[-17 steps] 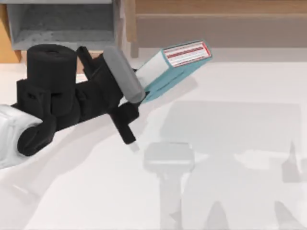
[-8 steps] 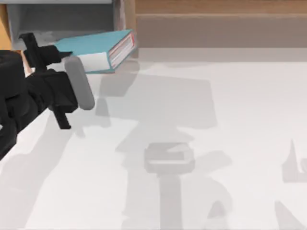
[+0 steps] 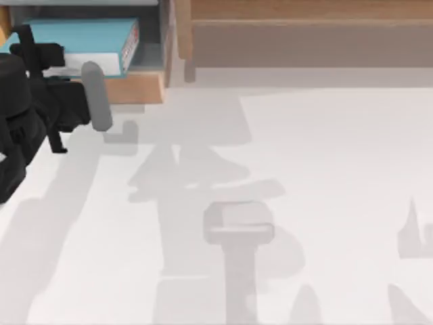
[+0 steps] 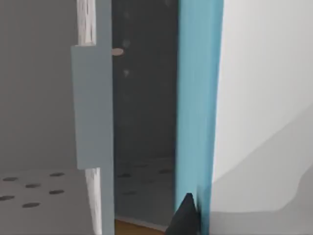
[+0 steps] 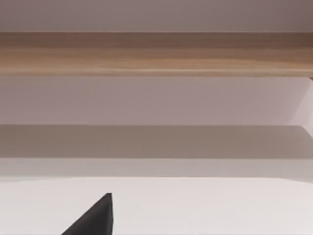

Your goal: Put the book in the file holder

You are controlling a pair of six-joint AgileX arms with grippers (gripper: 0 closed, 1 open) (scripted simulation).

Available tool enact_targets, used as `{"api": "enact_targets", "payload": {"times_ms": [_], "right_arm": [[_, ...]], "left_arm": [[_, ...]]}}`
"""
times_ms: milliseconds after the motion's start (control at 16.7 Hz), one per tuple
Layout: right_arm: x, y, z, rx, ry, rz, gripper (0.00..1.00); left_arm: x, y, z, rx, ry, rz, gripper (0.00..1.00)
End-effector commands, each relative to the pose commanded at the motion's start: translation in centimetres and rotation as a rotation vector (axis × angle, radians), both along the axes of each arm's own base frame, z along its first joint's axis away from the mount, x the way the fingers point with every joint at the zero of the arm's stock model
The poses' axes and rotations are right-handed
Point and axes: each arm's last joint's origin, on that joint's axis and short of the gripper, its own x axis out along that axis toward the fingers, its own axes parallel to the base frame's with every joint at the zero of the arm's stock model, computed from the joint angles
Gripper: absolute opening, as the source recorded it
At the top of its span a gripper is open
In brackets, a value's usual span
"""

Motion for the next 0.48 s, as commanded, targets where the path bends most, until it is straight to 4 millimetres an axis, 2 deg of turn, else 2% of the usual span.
{"api": "enact_targets", "payload": {"times_ms": [240,480], "right_arm": [[0.0,0.0,0.0,0.000,0.000,0.000,1.00],[0.0,0.0,0.0,0.000,0.000,0.000,1.00]], "left_arm": [[1.2,-1.2,-1.0,0.035,-0.007,0.022,0.00],[1.5,-1.5,-1.2,0.038,-0.007,0.023,0.00]]}}
